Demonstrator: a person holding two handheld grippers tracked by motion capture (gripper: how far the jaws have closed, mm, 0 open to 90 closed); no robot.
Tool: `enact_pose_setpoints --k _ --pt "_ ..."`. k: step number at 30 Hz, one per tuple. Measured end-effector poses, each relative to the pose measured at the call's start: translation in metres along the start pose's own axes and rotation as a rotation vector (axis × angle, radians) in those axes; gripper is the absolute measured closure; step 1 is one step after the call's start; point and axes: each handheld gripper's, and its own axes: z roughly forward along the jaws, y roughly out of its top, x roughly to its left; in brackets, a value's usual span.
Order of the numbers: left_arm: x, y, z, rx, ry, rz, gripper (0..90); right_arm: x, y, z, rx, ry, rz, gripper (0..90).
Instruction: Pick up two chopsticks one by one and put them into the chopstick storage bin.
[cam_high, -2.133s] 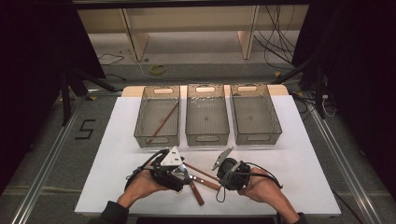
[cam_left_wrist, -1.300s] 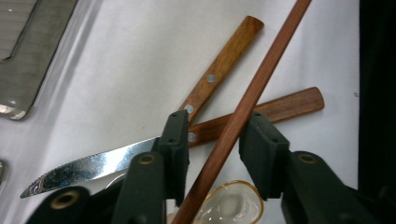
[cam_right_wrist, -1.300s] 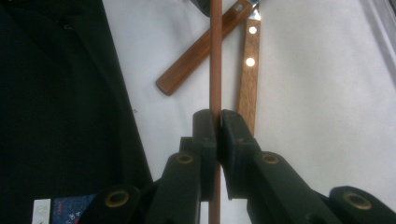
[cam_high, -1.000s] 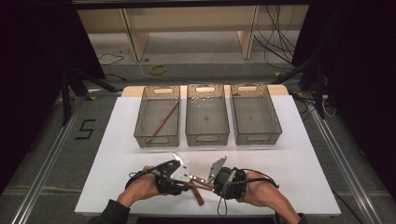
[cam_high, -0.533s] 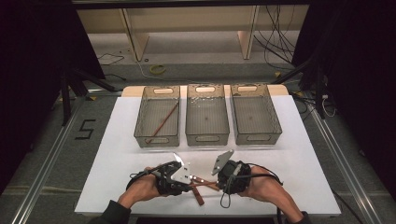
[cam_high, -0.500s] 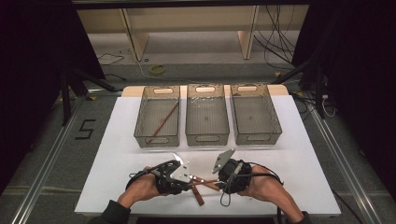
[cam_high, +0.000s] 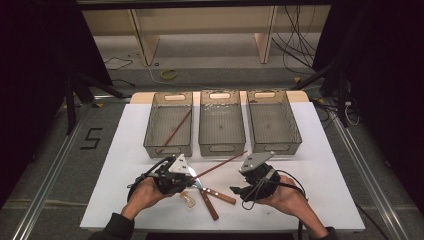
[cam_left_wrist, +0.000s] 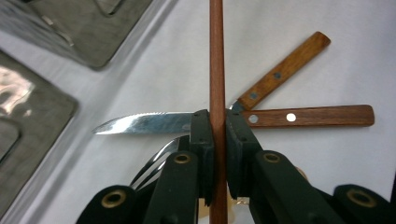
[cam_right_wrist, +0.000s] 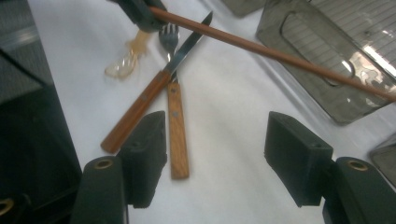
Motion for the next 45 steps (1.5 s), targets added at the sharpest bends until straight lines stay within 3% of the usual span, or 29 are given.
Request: enact_pose_setpoints --k 6,16,35,45 --pt "0.013 -0.005 -0.006 -0.041 0.033 -0.084 82.6 -0.005 -0.01 0.001 -0.091 -0.02 0.07 36.5" --pt "0.038 -0.008 -0.027 -0.112 0.126 -0.176 82.6 -0.011 -0.021 0.006 -0.142 -0.01 0.17 31.9" --pt "0.094 0.0 -0.05 -0.186 0.227 -0.321 82.7 -0.009 -0.03 0.006 -0.142 -0.02 0.178 31.0" --pt "0.125 -0.001 -0.044 -0.18 0.255 -0.401 82.7 -0.006 -0.031 0.005 -0.144 -0.008 0.177 29.4"
